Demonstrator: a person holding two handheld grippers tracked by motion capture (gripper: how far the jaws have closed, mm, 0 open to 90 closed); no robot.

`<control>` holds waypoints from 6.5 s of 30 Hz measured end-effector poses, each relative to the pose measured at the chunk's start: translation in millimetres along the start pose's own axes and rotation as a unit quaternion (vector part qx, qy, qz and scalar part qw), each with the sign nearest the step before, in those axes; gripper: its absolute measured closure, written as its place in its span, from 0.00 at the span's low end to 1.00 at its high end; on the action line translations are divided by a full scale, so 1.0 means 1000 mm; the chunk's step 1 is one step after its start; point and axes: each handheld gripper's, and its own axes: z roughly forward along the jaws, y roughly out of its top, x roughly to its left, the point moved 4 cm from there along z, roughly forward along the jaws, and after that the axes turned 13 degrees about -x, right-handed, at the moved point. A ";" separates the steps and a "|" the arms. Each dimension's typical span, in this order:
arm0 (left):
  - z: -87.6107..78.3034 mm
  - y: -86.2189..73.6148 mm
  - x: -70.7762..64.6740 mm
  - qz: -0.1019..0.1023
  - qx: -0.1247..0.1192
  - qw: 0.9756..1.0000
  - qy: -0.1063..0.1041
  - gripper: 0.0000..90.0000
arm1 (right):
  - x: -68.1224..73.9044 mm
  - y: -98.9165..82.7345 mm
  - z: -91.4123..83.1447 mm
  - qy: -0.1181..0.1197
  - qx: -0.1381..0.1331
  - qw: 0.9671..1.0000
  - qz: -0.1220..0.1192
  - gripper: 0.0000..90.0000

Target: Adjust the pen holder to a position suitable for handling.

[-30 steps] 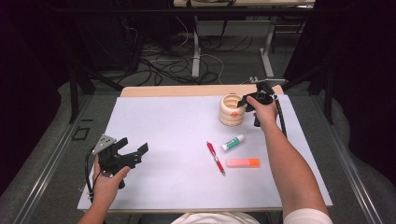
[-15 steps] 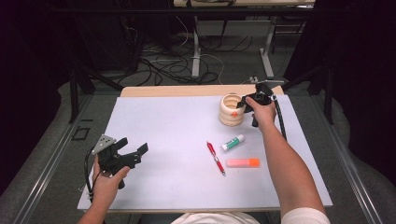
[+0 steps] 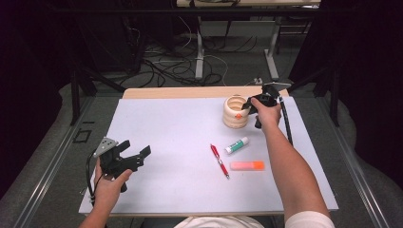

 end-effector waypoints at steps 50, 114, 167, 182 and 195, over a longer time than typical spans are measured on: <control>0.002 0.000 0.000 0.001 0.000 1.000 -0.001 0.09 | 0.044 -0.039 -0.011 0.028 -0.022 0.999 0.030 0.72; 0.002 -0.001 -0.001 0.000 0.000 1.000 -0.007 0.09 | 0.109 -0.112 0.028 0.068 0.103 0.992 -0.027 0.72; 0.004 -0.003 0.000 0.008 0.002 1.000 -0.002 0.12 | 0.099 -0.107 -0.014 0.139 0.014 0.965 -0.221 0.47; 0.002 -0.002 0.006 0.000 -0.012 1.000 0.002 0.17 | 0.080 -0.109 -0.043 0.168 -0.036 0.930 -0.324 0.37; 0.002 -0.002 0.007 0.003 -0.012 1.000 0.000 0.18 | 0.059 -0.123 -0.069 0.181 -0.076 0.899 -0.392 0.38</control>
